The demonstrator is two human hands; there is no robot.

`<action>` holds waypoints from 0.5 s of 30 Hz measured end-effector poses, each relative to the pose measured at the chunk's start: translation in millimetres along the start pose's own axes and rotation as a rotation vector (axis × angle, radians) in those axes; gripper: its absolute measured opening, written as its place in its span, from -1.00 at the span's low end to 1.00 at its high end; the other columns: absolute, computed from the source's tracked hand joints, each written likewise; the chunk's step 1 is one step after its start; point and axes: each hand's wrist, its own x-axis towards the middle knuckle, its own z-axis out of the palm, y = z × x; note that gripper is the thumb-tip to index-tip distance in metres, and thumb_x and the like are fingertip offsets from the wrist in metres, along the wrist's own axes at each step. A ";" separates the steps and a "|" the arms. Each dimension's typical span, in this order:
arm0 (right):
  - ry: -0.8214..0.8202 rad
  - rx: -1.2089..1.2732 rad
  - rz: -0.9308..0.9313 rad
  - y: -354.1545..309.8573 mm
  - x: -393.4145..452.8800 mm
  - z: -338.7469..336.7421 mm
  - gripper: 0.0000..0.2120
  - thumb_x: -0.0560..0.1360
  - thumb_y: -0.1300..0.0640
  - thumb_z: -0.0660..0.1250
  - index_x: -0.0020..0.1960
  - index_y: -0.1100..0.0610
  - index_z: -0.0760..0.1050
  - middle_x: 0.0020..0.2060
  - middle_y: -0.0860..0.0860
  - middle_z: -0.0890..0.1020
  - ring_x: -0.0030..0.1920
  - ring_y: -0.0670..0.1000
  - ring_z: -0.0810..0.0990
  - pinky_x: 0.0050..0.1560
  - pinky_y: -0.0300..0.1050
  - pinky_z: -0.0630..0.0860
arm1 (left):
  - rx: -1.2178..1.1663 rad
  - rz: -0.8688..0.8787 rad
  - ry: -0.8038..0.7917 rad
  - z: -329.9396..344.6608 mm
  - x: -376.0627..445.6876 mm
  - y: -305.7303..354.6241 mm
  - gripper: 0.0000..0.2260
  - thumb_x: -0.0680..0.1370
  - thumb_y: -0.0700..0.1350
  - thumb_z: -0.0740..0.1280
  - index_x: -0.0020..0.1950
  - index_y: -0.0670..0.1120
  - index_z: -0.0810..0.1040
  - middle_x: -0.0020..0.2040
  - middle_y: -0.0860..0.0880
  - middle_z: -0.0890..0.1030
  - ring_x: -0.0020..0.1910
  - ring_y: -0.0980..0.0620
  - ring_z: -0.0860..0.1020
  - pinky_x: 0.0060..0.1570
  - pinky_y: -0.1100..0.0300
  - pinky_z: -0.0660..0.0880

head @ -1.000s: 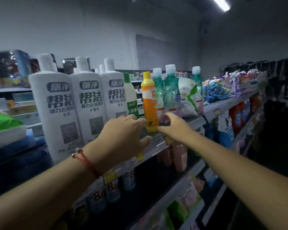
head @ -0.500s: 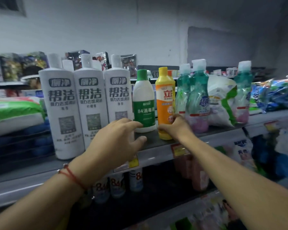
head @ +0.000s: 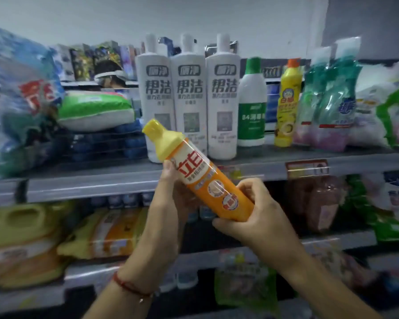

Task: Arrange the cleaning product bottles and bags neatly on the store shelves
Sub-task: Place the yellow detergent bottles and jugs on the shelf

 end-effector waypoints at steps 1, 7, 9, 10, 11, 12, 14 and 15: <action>-0.035 -0.003 0.038 -1.4 -14.0 16.6 -0.44 0.28 -0.12 0.63 0.09 -0.16 0.34 -0.10 -0.19 0.60 -0.15 -0.23 0.62 -0.29 -0.34 0.53 | -0.057 -0.063 0.052 -13.5 -14.5 -4.0 -0.51 0.62 0.25 0.04 0.16 0.02 0.67 0.09 -0.11 0.72 0.07 -0.04 0.69 0.10 -0.02 0.59; -0.280 0.099 0.230 -15.7 -103.9 120.7 -0.31 0.14 -0.34 0.53 0.18 -0.31 0.33 0.06 -0.22 0.58 -0.07 -0.19 0.62 -0.07 -0.15 0.62 | -0.375 -0.379 0.373 -108.3 -89.4 -15.1 -0.39 0.59 0.34 0.13 0.26 -0.15 0.56 0.08 -0.30 0.66 0.03 -0.24 0.65 0.26 -0.24 0.47; -0.362 0.166 0.298 -21.2 -131.5 151.6 -0.30 0.12 -0.33 0.53 0.18 -0.34 0.34 0.09 -0.25 0.56 -0.04 -0.18 0.63 -0.09 -0.16 0.65 | -0.393 -0.424 0.406 -140.9 -117.7 -11.3 -0.37 0.60 0.33 0.13 0.28 -0.20 0.54 0.05 -0.28 0.65 0.01 -0.22 0.65 0.22 -0.20 0.50; -0.391 0.197 0.321 -23.8 -143.5 165.5 -0.30 0.10 -0.32 0.54 0.18 -0.36 0.34 0.10 -0.26 0.56 -0.03 -0.18 0.63 -0.08 -0.14 0.66 | -0.387 -0.438 0.420 -156.3 -132.1 -8.4 -0.36 0.61 0.32 0.13 0.30 -0.23 0.53 0.06 -0.28 0.64 0.02 -0.23 0.64 0.20 -0.18 0.51; -0.422 0.224 0.338 -26.5 -154.6 178.0 -0.28 0.09 -0.32 0.55 0.19 -0.36 0.35 0.12 -0.26 0.56 -0.01 -0.17 0.63 -0.08 -0.12 0.67 | -0.381 -0.450 0.435 -170.2 -146.0 -5.5 -0.36 0.62 0.30 0.13 0.33 -0.25 0.52 0.08 -0.30 0.63 0.02 -0.24 0.64 0.16 -0.16 0.53; -0.459 0.250 0.352 -29.8 -165.0 189.3 -0.28 0.11 -0.31 0.56 0.20 -0.36 0.35 0.14 -0.25 0.55 0.02 -0.16 0.63 -0.09 -0.14 0.67 | -0.375 -0.462 0.448 -183.2 -159.7 -2.1 -0.37 0.63 0.28 0.12 0.34 -0.25 0.51 0.10 -0.31 0.62 0.02 -0.25 0.64 0.13 -0.15 0.55; -0.547 0.285 0.379 -37.5 -181.9 207.9 -0.29 0.18 -0.26 0.59 0.24 -0.35 0.33 0.16 -0.26 0.52 0.07 -0.14 0.61 -0.09 -0.19 0.65 | -0.366 -0.467 0.465 -205.9 -186.6 6.2 -0.43 0.64 0.22 0.11 0.33 -0.24 0.51 0.12 -0.31 0.61 0.01 -0.24 0.64 0.11 -0.14 0.56; -0.585 0.297 0.388 -40.8 -188.7 215.6 -0.27 0.18 -0.27 0.59 0.25 -0.34 0.33 0.17 -0.25 0.52 0.09 -0.14 0.61 -0.06 -0.18 0.64 | -0.364 -0.459 0.473 -215.2 -199.1 10.9 -0.47 0.64 0.18 0.11 0.31 -0.23 0.52 0.12 -0.31 0.61 0.03 -0.24 0.64 0.12 -0.15 0.55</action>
